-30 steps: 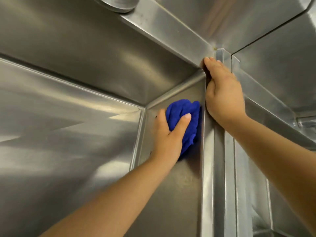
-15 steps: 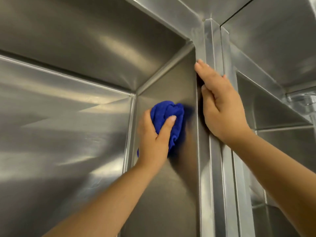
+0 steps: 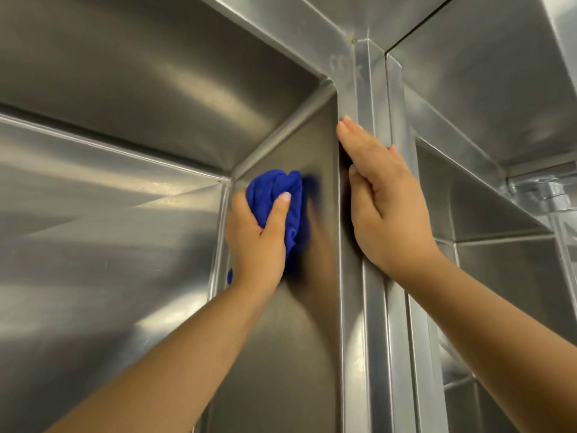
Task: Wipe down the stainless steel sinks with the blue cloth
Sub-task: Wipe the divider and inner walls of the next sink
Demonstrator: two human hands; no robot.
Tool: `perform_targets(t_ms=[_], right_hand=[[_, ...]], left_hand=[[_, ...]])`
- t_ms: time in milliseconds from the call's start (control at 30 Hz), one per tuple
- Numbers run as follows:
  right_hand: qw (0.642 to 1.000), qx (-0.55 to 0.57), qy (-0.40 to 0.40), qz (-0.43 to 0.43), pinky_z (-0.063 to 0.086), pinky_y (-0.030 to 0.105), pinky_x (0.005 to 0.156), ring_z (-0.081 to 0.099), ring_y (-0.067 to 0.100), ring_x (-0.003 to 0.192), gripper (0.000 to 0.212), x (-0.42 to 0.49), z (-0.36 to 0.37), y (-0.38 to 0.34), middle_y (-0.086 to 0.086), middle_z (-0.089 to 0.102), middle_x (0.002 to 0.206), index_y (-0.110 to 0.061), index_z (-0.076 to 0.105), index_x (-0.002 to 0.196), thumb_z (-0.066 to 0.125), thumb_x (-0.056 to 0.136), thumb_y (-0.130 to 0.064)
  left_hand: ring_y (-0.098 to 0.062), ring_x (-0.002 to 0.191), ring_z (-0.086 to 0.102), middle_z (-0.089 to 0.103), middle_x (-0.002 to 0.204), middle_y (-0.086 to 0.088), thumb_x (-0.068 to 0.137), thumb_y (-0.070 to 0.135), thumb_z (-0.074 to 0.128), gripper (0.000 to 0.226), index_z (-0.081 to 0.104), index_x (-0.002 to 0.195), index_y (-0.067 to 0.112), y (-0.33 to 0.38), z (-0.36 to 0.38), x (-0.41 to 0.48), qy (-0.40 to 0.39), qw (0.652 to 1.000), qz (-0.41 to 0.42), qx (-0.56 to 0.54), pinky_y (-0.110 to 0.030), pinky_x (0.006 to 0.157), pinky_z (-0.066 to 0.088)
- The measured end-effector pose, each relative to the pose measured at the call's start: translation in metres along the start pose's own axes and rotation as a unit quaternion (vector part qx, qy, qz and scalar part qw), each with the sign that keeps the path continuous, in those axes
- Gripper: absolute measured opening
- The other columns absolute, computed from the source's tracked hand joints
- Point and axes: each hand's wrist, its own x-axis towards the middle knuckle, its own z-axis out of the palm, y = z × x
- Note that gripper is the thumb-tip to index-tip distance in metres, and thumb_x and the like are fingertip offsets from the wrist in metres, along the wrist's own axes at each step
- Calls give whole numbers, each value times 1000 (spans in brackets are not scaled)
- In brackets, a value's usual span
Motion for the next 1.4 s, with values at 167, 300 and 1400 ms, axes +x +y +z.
perform_targets(t_ms=[167,300,1400], right_hand=[[1000,-17,-4,-3,12,37,120,29,7,141,57,0,0,-3,-3,39,150,-15,42,143,29,89,-9],[1000,-24,4,-12,17,43,120,32,8,140,57,-1,2,-1,-1,41,149,-14,43,143,28,88,-9],[1000,-24,9,-16,20,43,119,33,4,139,52,-1,0,1,-8,42,147,-18,45,141,33,92,-7]], left_hand=[[-1,98,59,63,103,15,81,50,59,22,50,99,42,20,6,-34,-18,999,44,-23,-19,85,46],[-1,98,57,60,100,18,82,49,57,17,48,97,44,1,11,-8,48,997,64,3,-25,88,44],[-34,115,50,54,122,-11,89,55,52,51,46,122,16,-98,-32,38,39,970,-182,153,-52,98,41]])
